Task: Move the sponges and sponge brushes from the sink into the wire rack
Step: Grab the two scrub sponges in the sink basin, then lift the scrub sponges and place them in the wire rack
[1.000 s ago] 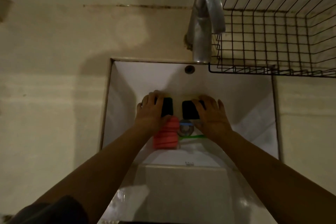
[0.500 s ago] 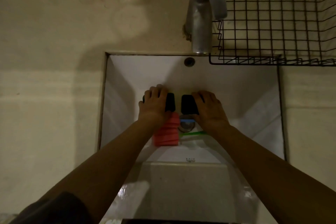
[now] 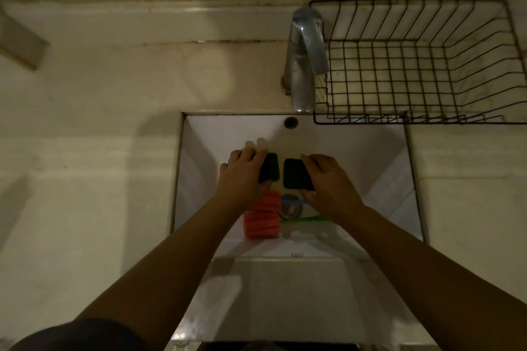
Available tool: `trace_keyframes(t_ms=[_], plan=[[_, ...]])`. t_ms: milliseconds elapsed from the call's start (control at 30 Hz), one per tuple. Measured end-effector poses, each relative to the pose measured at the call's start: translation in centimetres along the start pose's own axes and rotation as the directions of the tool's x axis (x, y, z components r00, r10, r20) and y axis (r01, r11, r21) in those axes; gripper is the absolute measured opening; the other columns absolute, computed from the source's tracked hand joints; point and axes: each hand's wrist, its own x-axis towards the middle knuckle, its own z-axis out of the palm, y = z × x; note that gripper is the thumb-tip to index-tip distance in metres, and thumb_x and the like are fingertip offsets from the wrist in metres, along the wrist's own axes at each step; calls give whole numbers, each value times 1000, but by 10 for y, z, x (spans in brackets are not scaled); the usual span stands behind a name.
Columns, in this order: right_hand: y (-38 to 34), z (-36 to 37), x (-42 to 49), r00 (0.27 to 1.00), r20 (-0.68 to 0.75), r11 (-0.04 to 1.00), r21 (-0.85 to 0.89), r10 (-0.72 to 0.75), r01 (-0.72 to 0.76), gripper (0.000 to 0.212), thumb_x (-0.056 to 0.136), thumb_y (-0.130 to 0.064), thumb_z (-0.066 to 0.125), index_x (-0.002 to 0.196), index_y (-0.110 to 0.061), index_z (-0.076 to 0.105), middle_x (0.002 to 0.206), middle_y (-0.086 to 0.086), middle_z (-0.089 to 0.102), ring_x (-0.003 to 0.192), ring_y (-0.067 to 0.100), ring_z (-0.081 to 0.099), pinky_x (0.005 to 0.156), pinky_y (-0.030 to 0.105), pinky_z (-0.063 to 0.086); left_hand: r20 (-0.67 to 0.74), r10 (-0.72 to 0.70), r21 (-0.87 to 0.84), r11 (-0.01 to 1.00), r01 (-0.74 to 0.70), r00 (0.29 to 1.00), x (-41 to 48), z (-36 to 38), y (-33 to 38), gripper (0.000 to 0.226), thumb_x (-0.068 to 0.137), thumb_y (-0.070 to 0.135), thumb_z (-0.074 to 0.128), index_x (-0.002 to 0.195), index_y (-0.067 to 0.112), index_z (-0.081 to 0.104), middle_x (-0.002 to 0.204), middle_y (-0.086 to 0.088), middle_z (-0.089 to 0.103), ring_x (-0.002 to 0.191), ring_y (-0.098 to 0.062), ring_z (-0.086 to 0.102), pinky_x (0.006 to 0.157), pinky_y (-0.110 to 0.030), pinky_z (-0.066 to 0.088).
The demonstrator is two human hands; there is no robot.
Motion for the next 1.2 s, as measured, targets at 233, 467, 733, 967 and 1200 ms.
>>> trace_keyframes(t_ms=[233, 467, 733, 967, 1200], plan=[[-14, -42, -21, 991, -101, 995, -61, -84, 78, 73, 80, -30, 69, 142, -6, 40, 133, 18, 52, 120, 33, 47, 97, 45, 49, -37, 74, 4, 997, -74, 997, -26, -37, 11, 74, 85, 49, 59, 148, 27, 29, 142, -3, 44, 128, -28, 39, 102, -51, 44], [-27, -85, -35, 975, -189, 991, -84, -114, 100, 74, 81, -37, 65, 144, -12, 35, 137, 12, 47, 126, 27, 43, 105, 42, 44, -127, 151, 6, 988, -151, 980, -43, -74, 32, 69, 81, 52, 60, 142, 29, 34, 140, 3, 47, 126, -22, 40, 99, -46, 43], [-32, -142, -30, 954, -246, 982, -128, -169, 141, 73, 81, -36, 61, 146, -14, 33, 140, 8, 44, 129, 23, 37, 110, 38, 37, -286, 196, 59, 981, -187, 938, -45, -117, 52, 68, 84, 51, 57, 143, 23, 41, 137, -2, 49, 124, -23, 43, 92, -43, 45], [-33, -172, -28, 924, -299, 967, -164, -236, 194, 73, 82, -39, 62, 145, -15, 35, 140, 5, 45, 127, 21, 40, 107, 36, 39, -335, 231, 73, 973, -220, 913, -47, -142, 64, 69, 85, 53, 54, 147, 26, 37, 136, 0, 47, 126, -21, 41, 94, -43, 43], [-33, -179, -29, 917, -307, 963, -156, -257, 218, 73, 83, -46, 61, 146, -20, 34, 141, 2, 44, 128, 18, 40, 105, 32, 38, -352, 259, 81, 966, -247, 899, -46, -149, 62, 68, 84, 55, 53, 145, 28, 38, 138, 2, 47, 127, -19, 40, 96, -40, 39]])
